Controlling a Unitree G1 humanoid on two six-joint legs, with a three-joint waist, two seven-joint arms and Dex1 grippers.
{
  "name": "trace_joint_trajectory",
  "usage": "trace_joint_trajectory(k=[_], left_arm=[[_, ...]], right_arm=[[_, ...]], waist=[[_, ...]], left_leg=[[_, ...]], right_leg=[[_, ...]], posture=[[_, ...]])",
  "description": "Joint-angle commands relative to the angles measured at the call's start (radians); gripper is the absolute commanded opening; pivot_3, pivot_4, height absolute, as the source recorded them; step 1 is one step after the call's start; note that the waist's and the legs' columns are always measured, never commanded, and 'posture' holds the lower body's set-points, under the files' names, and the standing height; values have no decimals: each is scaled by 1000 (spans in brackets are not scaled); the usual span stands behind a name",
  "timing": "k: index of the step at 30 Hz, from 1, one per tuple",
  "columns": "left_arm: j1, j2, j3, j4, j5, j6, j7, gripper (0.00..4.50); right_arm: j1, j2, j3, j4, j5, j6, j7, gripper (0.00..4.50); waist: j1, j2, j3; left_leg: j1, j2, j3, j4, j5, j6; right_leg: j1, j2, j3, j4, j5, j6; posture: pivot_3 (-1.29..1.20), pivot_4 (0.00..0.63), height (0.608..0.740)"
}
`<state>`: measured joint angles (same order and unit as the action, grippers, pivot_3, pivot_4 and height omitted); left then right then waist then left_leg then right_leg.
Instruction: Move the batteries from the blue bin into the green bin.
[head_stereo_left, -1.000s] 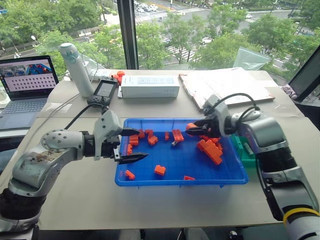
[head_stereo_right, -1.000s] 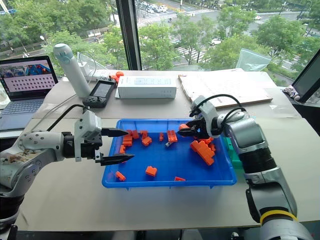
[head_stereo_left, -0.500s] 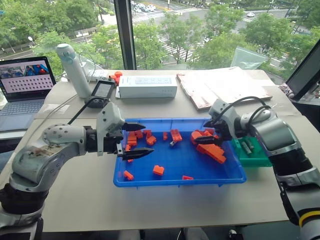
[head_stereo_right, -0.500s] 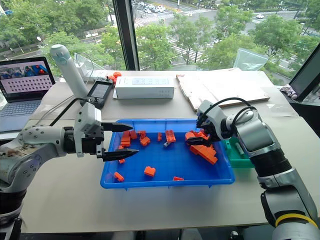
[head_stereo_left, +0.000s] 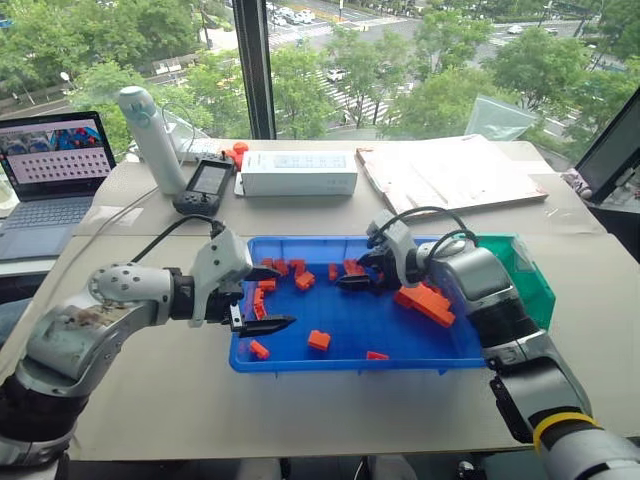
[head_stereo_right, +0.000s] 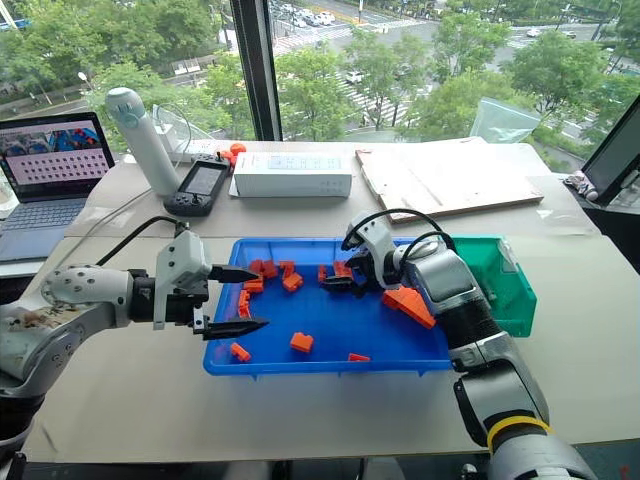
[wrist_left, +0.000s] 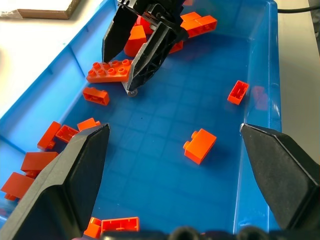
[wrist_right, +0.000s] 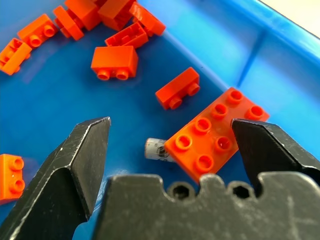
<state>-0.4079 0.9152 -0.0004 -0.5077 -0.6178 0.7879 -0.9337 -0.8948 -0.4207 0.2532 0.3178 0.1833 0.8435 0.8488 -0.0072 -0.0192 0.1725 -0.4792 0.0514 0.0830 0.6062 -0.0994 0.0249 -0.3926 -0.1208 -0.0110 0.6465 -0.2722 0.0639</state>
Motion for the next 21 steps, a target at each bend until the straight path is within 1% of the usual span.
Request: trace_joint_trajectory(k=[1, 8, 9, 11, 16, 17, 18, 21], left_arm=[[7, 16, 36, -40, -12, -2, -2, 4500], [20, 28, 48, -46, -22, 0, -5, 4500], [20, 28, 48, -46, -23, 0, -5, 4500], [17, 27, 51, -44, -29, 1, -5, 4500], [4, 19, 67, -38, -59, 9, -6, 4500], [2, 16, 71, -39, -69, 11, -5, 4500], [-2, 11, 72, -37, -78, 12, -5, 4500], [-17, 2, 62, -28, -86, 10, -5, 4500]], right_arm=[[-31, 20, -18, 70, -34, -82, -42, 4473], [-23, 46, -21, 153, -57, -132, -59, 4473], [-23, 47, -24, 156, -56, -132, -58, 3966], [-21, 46, -22, 151, -58, -136, -54, 3421], [-15, 19, -22, 76, -50, -131, -18, 1666], [-14, 10, -25, 51, -42, -121, -4, 1469], [-14, -16, -33, 8, -29, -104, 21, 1410], [-1, -93, -57, -104, 14, -50, 90, 1410]], waist=[[-2, 0, 0], [-5, 0, 0], [-5, 0, 0], [-6, 0, 0], [-6, 0, 0], [-5, 0, 0], [-4, 0, 0], [-1, 0, 0]], left_leg=[[0, 0, 0, 0, 0, 0], [0, 0, 0, -1, 0, 0], [0, 0, 0, 0, 0, 0], [1, 0, 0, 0, 0, 0], [1, 0, 0, 0, 0, 0], [1, 0, 0, 0, 0, 0], [1, 0, 0, 0, 0, 0], [0, 0, 0, -1, 0, 0]], right_leg=[[0, 0, 0, 0, 0, 0], [3, 0, 0, 0, 0, 0], [2, 0, 0, 1, 0, 0], [2, 0, 0, 1, 0, 0], [1, 0, 0, 1, 0, 0], [1, 0, 0, 1, 0, 0], [1, 0, 0, 1, 0, 0], [1, 0, 0, 0, 0, 0]], posture=[[0, 150, 736], [0, 150, 736], [0, 150, 736], [0, 150, 736], [0, 150, 736], [0, 150, 736], [0, 150, 736], [0, 150, 736]])
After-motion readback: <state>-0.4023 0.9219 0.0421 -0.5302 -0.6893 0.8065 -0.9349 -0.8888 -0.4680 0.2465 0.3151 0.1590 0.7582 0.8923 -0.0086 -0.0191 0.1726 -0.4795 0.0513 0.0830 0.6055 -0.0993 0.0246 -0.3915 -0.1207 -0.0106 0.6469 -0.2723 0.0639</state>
